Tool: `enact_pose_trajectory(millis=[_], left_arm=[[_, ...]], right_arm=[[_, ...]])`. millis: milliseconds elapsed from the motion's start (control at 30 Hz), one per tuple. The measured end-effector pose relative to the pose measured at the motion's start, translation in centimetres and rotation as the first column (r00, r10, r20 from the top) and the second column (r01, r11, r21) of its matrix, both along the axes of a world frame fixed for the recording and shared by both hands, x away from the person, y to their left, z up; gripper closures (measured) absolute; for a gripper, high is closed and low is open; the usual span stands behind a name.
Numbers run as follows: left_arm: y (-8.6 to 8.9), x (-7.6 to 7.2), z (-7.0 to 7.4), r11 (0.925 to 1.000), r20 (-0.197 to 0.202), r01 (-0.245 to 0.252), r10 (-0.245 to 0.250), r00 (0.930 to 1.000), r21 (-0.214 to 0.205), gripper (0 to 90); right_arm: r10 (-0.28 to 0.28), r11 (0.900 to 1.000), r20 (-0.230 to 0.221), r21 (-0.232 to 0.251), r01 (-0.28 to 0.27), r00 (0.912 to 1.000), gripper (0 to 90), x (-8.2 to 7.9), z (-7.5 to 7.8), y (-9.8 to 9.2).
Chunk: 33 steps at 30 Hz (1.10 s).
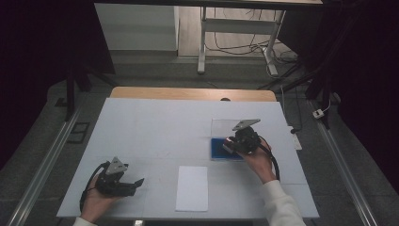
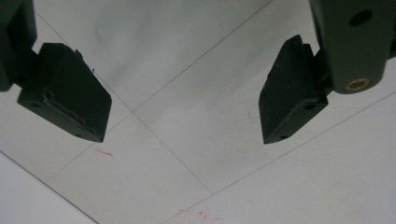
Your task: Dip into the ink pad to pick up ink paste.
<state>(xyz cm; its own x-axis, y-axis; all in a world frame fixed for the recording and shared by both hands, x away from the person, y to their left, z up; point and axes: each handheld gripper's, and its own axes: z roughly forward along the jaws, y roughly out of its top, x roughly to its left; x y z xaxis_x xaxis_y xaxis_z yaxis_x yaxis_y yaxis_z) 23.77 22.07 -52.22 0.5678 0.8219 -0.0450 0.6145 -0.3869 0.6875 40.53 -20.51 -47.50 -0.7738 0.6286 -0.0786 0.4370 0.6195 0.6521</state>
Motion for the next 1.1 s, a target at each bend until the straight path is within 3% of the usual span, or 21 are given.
enact_pose_trajectory(millis=[433, 600, 1100], left_arm=[[-0.26, -0.12, -0.04, 1.0000, -0.006, 0.005, -0.005, 1.0000, 0.002, 17.8], [-0.28, -0.10, -0.08, 1.0000, -0.006, 0.003, -0.003, 1.0000, 0.002, 17.8], [-0.24, -0.06, -0.07, 1.0000, -0.007, 0.001, -0.001, 1.0000, 0.006, 17.7]], right_arm=[[-0.008, 0.9995, 0.014, -0.030, 0.008, 0.9999, 70.7, -0.27, -0.52, 0.37], [-0.010, 1.0000, 0.003, 0.000, 0.010, 0.9999, 70.7, -0.14, -0.68, 0.04], [-0.009, 1.0000, 0.013, 0.000, 0.009, 0.9999, 70.6, -0.27, -0.78, 0.10]])
